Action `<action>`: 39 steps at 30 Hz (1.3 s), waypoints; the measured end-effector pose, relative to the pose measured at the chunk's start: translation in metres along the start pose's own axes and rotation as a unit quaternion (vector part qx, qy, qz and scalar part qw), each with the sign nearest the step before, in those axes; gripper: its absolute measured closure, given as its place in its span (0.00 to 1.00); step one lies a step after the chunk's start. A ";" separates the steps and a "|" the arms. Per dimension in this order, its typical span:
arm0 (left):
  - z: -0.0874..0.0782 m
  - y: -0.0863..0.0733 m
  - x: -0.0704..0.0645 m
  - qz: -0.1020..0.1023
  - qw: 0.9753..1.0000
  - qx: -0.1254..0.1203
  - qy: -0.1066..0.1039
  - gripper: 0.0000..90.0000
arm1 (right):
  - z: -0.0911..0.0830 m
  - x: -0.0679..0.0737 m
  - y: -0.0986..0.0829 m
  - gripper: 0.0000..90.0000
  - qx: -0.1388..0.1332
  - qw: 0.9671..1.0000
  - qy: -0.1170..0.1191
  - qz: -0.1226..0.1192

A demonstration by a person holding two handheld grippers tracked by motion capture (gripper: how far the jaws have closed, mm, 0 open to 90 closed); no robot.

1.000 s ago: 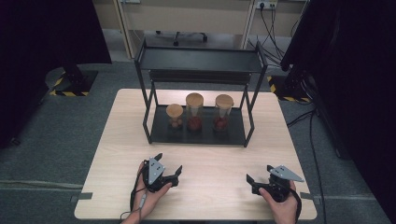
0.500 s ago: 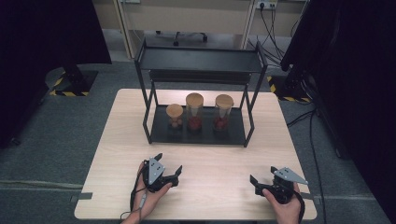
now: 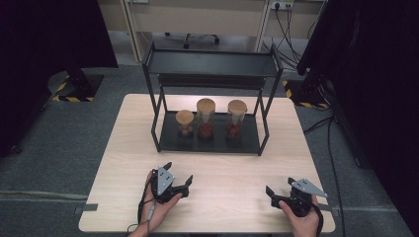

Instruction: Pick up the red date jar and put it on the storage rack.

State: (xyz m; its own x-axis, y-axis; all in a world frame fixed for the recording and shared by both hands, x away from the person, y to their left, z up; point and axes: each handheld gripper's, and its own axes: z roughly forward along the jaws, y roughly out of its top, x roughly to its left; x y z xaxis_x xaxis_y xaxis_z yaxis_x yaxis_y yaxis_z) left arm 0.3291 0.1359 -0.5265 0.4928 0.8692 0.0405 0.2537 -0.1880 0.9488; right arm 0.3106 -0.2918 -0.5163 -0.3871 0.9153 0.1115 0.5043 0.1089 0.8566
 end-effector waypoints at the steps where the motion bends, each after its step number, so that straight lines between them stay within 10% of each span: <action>1: 0.000 0.000 0.000 0.000 1.000 0.000 0.000 0.12 | 0.000 0.000 -0.001 0.03 0.000 1.000 0.000 0.000; 39: 0.000 0.000 0.000 0.000 1.000 0.001 -0.001 0.12 | -0.002 -0.002 -0.006 0.03 -0.003 1.000 -0.017 -0.001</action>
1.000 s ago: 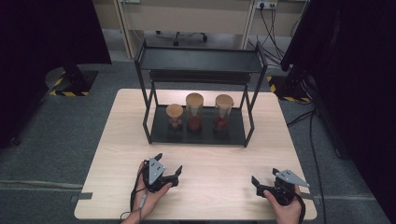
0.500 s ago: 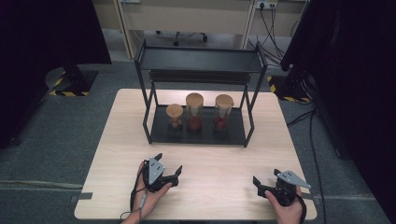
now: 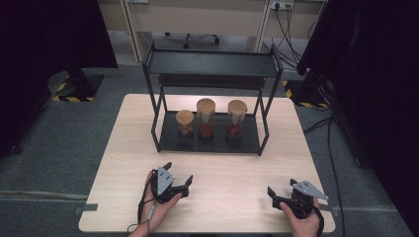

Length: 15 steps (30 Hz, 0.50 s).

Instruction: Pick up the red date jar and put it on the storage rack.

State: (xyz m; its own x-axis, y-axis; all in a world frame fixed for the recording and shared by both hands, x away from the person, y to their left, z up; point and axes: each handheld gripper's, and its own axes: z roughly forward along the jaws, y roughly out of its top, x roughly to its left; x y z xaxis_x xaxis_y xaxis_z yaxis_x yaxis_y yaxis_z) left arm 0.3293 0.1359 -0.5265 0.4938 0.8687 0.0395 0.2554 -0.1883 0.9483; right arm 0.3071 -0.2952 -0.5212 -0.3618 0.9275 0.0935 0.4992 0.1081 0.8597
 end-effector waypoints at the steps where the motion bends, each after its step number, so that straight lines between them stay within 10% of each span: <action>1: 0.000 0.000 0.000 0.000 1.000 0.000 0.000 0.12 | 0.000 0.000 0.000 0.03 0.000 1.000 0.000 -0.001; 15: 0.000 0.000 0.000 -0.002 1.000 0.001 0.000 0.12 | 0.000 0.001 0.000 0.03 0.000 1.000 -0.002 -0.003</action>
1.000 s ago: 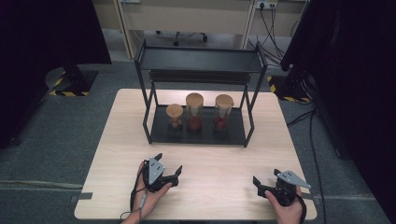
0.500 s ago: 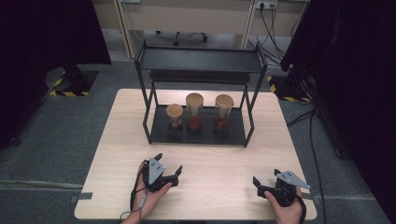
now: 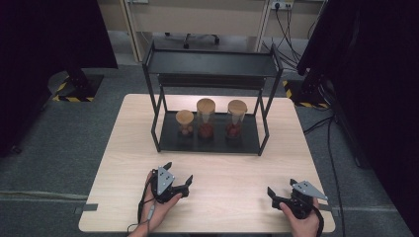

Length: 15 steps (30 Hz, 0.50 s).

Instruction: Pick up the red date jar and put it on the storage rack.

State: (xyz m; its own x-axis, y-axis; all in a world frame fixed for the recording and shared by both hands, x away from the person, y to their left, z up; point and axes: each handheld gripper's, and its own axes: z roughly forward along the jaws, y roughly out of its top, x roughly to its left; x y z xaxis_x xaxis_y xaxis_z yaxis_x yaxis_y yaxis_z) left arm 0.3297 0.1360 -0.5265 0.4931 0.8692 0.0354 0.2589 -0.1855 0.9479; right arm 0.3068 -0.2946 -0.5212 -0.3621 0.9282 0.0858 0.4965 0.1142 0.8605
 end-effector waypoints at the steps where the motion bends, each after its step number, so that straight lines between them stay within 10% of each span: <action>1: 0.000 0.000 0.000 0.000 1.000 0.000 0.000 0.12 | 0.000 0.000 0.000 0.03 0.000 1.000 0.000 0.001; 15: 0.000 0.000 0.000 -0.001 1.000 0.000 0.000 0.12 | 0.000 0.000 0.000 0.03 0.000 1.000 0.000 0.002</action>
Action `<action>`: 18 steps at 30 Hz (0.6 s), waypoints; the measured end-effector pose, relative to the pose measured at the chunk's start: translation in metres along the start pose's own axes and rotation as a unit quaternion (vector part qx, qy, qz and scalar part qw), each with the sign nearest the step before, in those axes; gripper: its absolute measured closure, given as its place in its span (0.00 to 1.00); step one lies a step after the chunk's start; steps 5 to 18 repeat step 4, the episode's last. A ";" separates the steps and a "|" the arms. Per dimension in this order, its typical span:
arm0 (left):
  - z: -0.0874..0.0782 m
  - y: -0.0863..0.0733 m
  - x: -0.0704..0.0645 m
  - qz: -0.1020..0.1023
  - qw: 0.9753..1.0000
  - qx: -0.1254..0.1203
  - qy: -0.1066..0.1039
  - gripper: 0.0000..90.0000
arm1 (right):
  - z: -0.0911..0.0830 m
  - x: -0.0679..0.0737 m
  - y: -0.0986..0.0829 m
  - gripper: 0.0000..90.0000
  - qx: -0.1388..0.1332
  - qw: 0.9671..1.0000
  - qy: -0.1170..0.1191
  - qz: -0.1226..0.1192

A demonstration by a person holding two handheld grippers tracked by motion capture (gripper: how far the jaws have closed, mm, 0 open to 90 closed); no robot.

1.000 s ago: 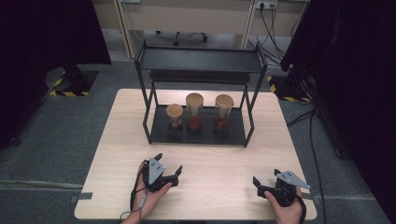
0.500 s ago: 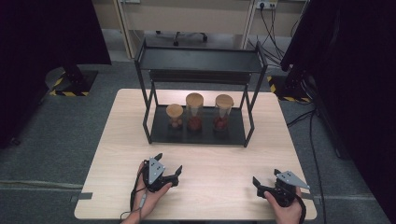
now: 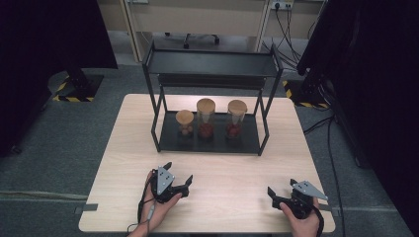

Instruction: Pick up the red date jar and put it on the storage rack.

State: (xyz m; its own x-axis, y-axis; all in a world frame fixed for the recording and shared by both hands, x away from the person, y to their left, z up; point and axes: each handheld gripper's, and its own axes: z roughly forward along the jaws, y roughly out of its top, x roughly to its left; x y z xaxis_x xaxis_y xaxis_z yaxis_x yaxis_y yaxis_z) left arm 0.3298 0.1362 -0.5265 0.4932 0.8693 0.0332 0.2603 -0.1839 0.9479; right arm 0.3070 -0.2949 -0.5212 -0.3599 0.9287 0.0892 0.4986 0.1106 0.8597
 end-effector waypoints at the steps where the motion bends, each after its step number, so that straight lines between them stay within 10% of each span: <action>1: 0.000 0.000 0.000 0.000 1.000 0.000 0.000 0.12 | 0.000 0.000 0.000 0.03 0.000 1.000 0.000 0.000; 18: 0.000 0.000 0.000 0.000 1.000 0.000 0.000 0.12 | 0.000 0.000 0.000 0.03 0.000 1.000 0.000 0.000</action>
